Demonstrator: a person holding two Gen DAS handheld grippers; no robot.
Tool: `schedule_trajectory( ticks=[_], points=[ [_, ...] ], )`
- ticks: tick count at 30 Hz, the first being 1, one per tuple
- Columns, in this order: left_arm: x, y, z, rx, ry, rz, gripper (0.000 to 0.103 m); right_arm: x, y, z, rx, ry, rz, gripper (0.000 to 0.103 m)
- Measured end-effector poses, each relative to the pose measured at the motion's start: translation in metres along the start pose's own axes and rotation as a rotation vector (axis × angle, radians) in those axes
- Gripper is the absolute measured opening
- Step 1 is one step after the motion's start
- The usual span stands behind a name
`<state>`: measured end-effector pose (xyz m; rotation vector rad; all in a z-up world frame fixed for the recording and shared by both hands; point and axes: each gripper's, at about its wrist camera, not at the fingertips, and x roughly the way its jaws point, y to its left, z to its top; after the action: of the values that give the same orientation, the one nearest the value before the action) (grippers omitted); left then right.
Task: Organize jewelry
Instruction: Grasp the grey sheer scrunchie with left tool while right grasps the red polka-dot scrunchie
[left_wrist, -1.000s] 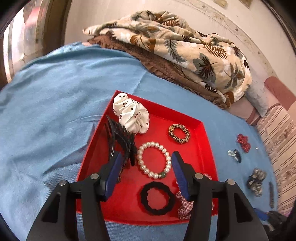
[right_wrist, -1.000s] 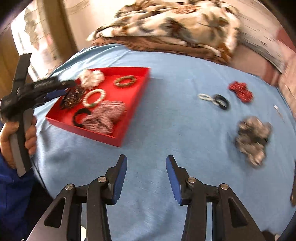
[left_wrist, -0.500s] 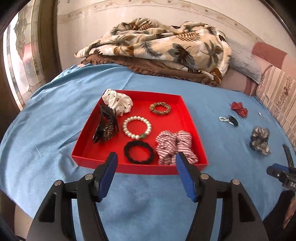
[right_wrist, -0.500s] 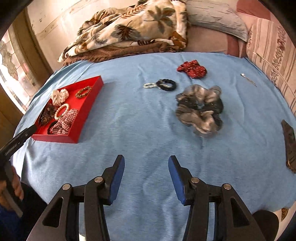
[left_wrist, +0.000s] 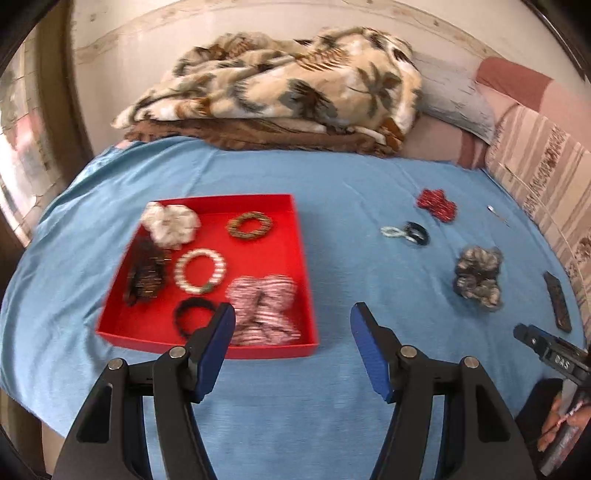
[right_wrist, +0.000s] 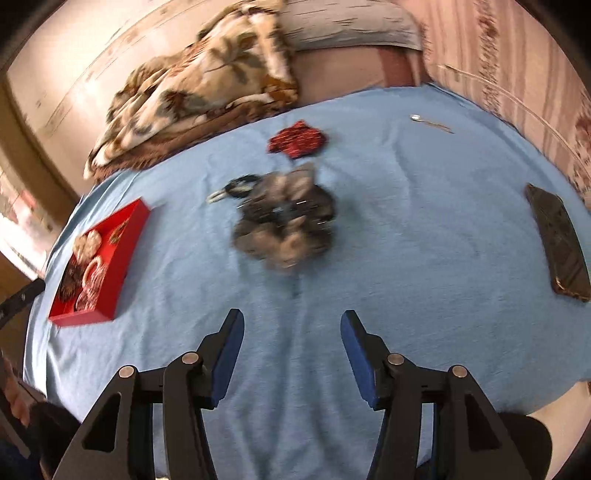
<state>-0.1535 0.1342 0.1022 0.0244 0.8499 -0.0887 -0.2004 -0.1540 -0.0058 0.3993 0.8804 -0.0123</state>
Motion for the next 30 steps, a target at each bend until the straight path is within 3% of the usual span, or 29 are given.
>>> schedule_trajectory(
  ticks=[7, 15, 25, 30],
  points=[
    [0.022, -0.052, 0.014, 0.068, 0.051, -0.071, 0.064, 0.01, -0.041, 0.013, 0.061, -0.006, -0.023, 0.064],
    [0.069, -0.115, 0.029, 0.1, 0.114, -0.154, 0.064, 0.038, -0.06, 0.049, 0.1, 0.011, 0.03, 0.064],
    [0.124, -0.17, 0.04, 0.12, 0.181, -0.252, 0.064, 0.104, -0.041, 0.153, -0.058, 0.006, 0.043, 0.066],
    [0.15, -0.185, 0.044, 0.104, 0.225, -0.309, 0.064, 0.154, -0.046, 0.196, -0.019, 0.055, 0.077, 0.066]
  ],
)
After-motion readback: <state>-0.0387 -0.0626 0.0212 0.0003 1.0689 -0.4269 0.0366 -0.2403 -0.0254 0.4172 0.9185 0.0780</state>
